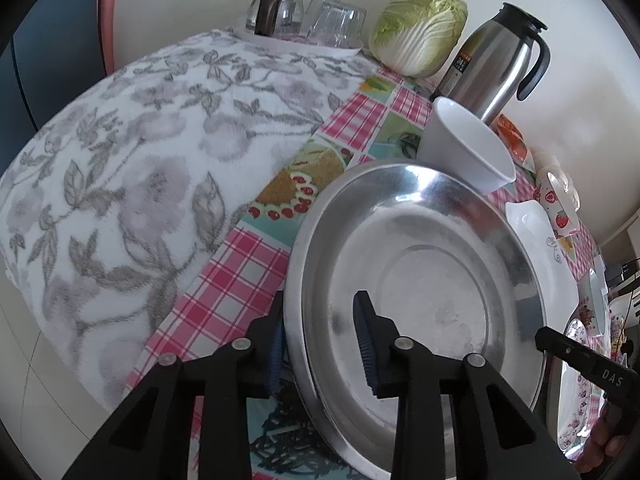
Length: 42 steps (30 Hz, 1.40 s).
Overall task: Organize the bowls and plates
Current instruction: 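Close the left gripper on the rim of the steel basin, then lift the steel basin with the left gripper and carry it toward the square plate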
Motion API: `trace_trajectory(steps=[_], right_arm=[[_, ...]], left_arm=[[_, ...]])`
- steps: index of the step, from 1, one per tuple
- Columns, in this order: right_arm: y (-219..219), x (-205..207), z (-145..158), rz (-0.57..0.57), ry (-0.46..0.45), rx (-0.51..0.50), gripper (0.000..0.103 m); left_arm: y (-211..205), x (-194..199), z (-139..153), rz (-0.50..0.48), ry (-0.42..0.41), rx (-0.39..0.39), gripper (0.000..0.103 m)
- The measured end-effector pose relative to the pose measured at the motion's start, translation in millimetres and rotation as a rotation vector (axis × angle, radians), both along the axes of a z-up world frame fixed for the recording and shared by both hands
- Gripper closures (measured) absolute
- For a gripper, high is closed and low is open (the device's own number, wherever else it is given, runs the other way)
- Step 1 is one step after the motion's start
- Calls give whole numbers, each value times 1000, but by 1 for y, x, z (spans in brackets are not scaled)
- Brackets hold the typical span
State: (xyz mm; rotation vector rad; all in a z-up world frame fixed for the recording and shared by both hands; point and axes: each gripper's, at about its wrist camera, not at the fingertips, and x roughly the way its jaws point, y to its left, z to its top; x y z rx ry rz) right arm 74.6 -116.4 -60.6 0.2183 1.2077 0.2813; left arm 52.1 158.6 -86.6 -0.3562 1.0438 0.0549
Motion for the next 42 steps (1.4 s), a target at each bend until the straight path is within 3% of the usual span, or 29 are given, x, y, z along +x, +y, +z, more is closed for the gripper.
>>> trace_trajectory(steps=[8,16,32,34,42], right_arm=[[2,7,-12,-3,15,7,89],[1,0,11,15,-40,21,90],[-28,-20,74,-6,-184,102,89],[-38,-22,83,-30,-214,87,89],[-100,-25,113,-182,-292,195,89]], left_arm=[[5,6,-6,13,19,12,86],[4,0,10,14,-9,22,87],[-29,-15,106,0,-158,120,87],[-40,-12,119,-10,-180,127,87],[-95,9,163,-85,-249,139,87]])
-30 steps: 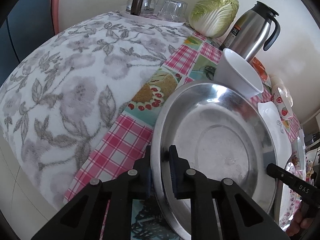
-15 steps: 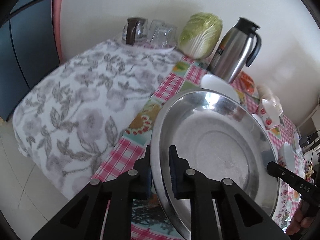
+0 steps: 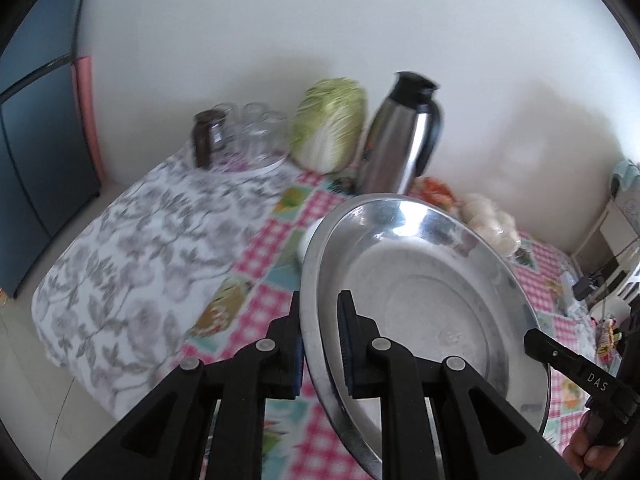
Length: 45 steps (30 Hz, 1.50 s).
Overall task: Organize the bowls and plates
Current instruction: 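Lift the steel basin with the left gripper and carry it toward the square plate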
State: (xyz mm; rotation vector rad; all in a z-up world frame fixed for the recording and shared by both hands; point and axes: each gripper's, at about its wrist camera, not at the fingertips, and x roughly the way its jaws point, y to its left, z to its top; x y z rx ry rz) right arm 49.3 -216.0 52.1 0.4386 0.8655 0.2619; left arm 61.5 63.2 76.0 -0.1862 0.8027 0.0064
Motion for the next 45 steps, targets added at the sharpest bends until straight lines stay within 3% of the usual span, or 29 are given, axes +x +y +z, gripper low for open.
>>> trace_trajectory(steps=[11,21,40,45], right_arm=[[-81,-14,17,-191,-78,71,89],[-125,-20,10,-312,-61,56,89],[-103,-2,-30,-275,68,-39,88],[-88,5,-41,-233,97,-82,88]], left_arm=[[-80,32,18,-127,-7,-31,87],[-133,53,15,-200,-3,-40,87],[-107,78,-49,-136,170,-128,87],[-100,80,-60,-83,198,-97,87]])
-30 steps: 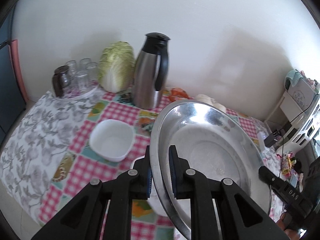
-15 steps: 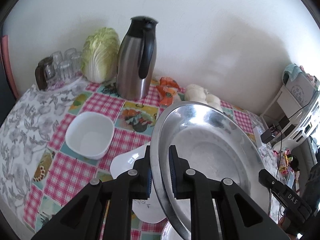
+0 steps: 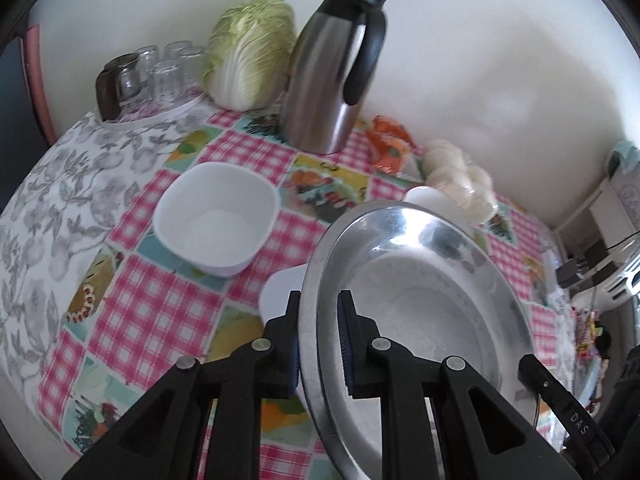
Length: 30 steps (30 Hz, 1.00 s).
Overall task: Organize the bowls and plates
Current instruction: 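Lift the steel basin with the left gripper and carry it toward the square plate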
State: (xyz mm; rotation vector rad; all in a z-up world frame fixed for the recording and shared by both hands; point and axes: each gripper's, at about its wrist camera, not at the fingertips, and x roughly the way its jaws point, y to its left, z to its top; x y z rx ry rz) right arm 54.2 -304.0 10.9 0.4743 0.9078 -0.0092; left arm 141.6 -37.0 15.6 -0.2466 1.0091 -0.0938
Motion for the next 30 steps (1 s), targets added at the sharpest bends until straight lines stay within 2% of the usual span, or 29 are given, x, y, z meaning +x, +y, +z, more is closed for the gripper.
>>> trace_trajectory(steps=[6,16,30], right_arm=[[11,7,-15,30,46,-6,87],[35,19,-22,92,63,-89,87],[49,32,-39,122,110,-166,87]], left_arm=[[18,5,-18,54,46,-51,87],[36,11,-36,106,89,-39,87],[39,17,-56,131,136,-12,86]])
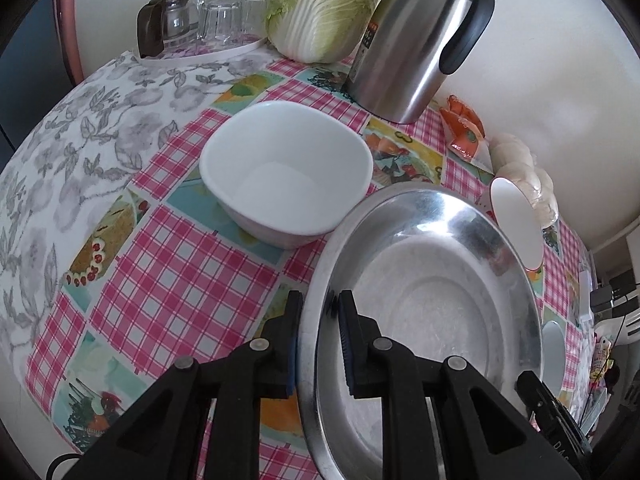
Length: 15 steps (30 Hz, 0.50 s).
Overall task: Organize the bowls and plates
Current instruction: 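Lift the steel basin with the left gripper and carry it toward the square plate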
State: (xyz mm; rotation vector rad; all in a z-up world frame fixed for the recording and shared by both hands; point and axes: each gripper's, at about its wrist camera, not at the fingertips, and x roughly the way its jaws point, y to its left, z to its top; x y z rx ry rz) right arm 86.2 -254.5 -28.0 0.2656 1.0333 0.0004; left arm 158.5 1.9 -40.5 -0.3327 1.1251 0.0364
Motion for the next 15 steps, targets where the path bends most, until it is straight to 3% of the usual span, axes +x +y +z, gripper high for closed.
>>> trace_trajectory(steps=[15], right_arm=[[-1,12,-4,-20,-5,-34,87]], left_arm=[[-9,9,-10,-31,21,23,82]])
